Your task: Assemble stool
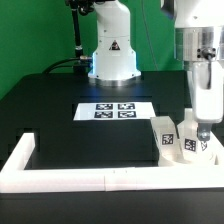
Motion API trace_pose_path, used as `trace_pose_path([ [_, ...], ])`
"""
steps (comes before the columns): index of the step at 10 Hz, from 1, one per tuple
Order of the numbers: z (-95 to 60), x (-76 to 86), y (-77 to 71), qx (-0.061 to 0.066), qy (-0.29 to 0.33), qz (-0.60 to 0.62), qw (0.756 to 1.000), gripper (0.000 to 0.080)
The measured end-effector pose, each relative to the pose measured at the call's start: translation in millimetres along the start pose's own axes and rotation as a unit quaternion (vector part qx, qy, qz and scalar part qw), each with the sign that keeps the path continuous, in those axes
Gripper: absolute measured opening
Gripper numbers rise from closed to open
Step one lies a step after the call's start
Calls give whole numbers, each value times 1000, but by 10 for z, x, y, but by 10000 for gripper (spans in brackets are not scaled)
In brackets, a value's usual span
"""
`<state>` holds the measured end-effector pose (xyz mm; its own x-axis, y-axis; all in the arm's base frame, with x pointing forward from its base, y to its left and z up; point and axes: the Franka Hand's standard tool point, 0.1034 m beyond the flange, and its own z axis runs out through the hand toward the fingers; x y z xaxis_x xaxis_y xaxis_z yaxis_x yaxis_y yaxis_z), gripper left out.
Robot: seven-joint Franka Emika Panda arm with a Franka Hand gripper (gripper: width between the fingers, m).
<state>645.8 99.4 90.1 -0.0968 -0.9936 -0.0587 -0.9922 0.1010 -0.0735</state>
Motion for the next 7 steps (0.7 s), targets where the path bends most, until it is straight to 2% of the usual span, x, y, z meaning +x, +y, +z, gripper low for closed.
trace_pose_path([
  [1,-66,-45,-39,6,-2,-53,999,625],
  [2,-110,-68,-88,25,-1,-130,991,645],
  [3,-106,-47,-98,39,4,-190,981,648],
  [5,-92,-39,-86,36,5,-234,972,649],
  [7,-96,-38,-84,31,10,-319,947,649],
])
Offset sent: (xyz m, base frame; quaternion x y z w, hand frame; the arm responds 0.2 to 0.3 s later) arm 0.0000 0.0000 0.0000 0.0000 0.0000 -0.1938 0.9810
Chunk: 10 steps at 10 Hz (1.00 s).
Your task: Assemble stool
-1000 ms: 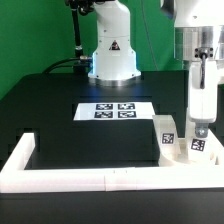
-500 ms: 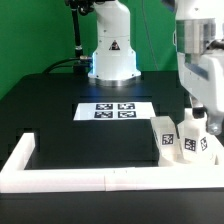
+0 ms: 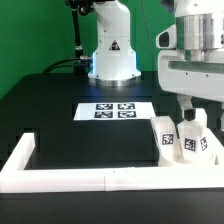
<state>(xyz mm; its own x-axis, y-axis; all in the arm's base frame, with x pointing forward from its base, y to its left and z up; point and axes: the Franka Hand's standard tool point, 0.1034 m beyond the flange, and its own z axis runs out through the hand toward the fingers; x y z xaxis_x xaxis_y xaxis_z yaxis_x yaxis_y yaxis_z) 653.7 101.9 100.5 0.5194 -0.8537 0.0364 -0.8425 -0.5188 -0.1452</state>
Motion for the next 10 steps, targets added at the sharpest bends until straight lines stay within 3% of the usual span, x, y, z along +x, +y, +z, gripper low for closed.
trace_pose_path([
  [1,-50,-13,-31,-16,-6,-99,995,649],
  [3,-132,-12,-90,-18,-8,-207,978,649],
  [7,-112,12,-70,-21,-7,-295,955,649],
  [10,-47,-37,3,-39,-21,-481,876,649],
])
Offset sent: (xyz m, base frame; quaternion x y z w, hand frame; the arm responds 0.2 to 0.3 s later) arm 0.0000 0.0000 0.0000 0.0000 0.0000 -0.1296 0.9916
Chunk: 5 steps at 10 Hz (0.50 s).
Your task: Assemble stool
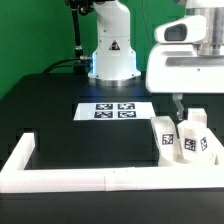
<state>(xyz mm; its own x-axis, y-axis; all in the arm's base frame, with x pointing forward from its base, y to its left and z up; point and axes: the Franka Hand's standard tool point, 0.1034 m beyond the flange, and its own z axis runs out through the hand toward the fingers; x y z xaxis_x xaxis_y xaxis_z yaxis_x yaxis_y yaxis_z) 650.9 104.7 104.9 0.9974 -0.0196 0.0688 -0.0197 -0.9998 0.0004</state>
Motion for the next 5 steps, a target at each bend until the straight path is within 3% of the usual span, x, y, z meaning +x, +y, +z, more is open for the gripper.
trace_pose_path([
  [1,3,8,76,0,0,-43,999,649],
  [5,4,19,146,-15,-1,-166,986,649],
])
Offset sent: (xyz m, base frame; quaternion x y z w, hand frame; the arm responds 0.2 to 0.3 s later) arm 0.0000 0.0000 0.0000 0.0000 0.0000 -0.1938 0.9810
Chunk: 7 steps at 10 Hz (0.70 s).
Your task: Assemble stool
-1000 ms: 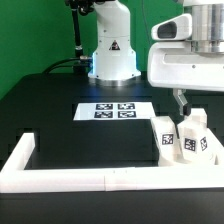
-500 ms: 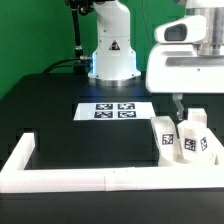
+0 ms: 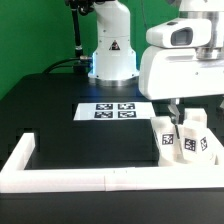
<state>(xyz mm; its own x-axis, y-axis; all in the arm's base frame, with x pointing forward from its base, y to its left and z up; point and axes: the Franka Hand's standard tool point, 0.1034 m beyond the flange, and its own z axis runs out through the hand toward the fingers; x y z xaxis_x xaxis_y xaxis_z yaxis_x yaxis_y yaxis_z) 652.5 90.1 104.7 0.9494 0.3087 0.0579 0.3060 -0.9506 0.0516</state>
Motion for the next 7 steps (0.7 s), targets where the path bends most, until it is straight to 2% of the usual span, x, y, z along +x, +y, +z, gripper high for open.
trace_pose_path([
  [4,149,-39,-109,12,-6,-140,990,649],
  [6,300,-78,-139,11,-12,-158,987,649],
  [7,347,-67,-132,7,-8,-152,988,649],
])
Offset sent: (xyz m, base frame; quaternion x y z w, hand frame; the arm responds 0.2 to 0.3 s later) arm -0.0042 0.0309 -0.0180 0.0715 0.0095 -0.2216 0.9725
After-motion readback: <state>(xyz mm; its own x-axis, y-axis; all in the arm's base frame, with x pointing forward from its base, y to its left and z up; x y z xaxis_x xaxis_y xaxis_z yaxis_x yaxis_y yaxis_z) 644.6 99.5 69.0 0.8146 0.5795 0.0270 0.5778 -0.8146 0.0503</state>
